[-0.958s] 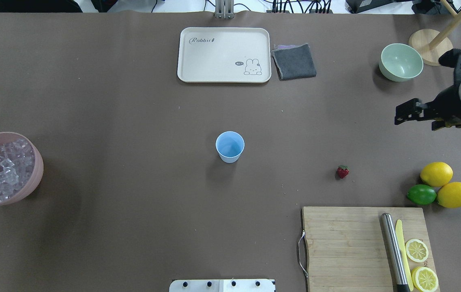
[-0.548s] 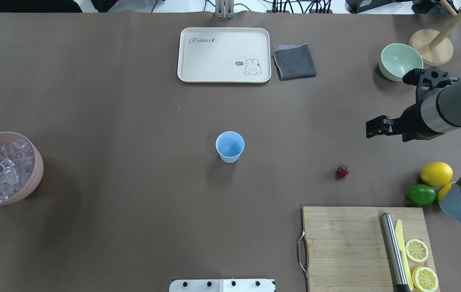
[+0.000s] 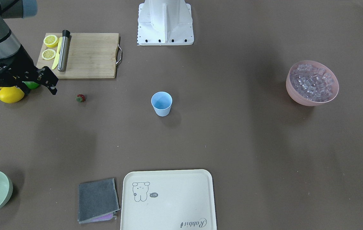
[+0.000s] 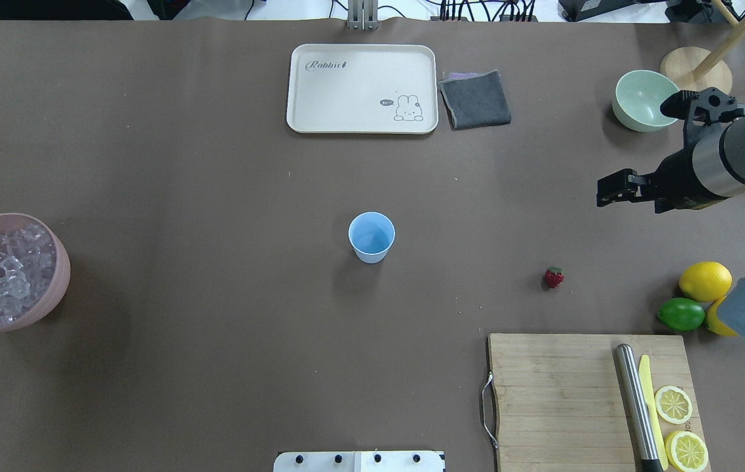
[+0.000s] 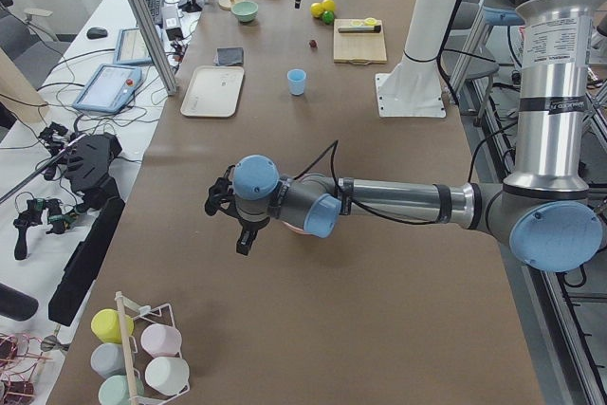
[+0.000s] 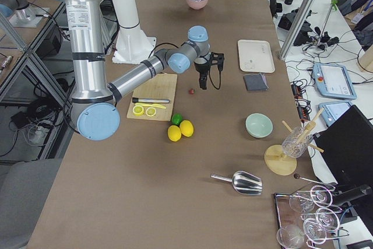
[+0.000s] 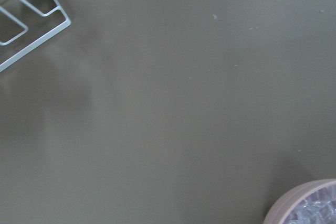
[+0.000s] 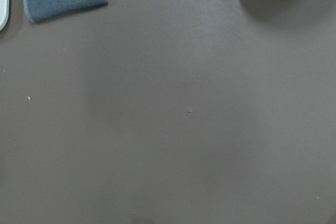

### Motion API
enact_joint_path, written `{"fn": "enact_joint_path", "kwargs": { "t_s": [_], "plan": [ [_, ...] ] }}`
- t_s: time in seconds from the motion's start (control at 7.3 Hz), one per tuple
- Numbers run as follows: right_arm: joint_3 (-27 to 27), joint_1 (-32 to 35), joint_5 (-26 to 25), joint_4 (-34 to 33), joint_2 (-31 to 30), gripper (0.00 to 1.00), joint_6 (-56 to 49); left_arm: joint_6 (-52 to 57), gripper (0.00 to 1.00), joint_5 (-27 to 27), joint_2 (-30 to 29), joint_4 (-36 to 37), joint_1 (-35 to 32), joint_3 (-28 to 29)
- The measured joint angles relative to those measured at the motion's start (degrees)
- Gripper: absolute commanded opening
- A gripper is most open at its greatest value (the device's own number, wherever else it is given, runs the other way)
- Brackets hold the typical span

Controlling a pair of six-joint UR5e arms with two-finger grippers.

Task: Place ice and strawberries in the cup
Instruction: 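Move the right gripper near the green bowl while the left nears the ice bowl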

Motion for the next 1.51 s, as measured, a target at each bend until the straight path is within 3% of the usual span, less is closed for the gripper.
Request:
{"fn": "enact_joint_path", "kwargs": {
  "t_s": [0.27,0.55,0.82,1.1,1.23,1.51],
  "plan": [
    [0.0,0.3,0.0,0.0,0.1,1.0,-0.2,-12.2,1.0,-2.1,1.3,-18.7,4.0,3.0],
    [0.1,0.3,-0.2,0.0,0.0,1.0,-0.1,-18.4,0.99,6.1,1.8,-24.3,10.6,3.4],
    [0.1,0.4,-0.3,0.0,0.0,1.0,0.0,-21.9,0.97,11.9,2.9,-17.1,14.7,-2.8],
    [0.2,0.4,-0.4,0.0,0.0,1.0,0.2,-22.9,0.97,12.9,5.6,-7.0,16.0,-12.1],
    [0.2,0.4,-0.4,0.0,0.0,1.0,0.4,-23.3,0.97,12.9,7.1,-5.9,17.0,-13.8],
    [0.2,0.4,-0.4,0.0,0.0,1.0,0.6,-27.5,0.97,13.2,11.5,-11.8,20.9,-14.4]
  ]
}}
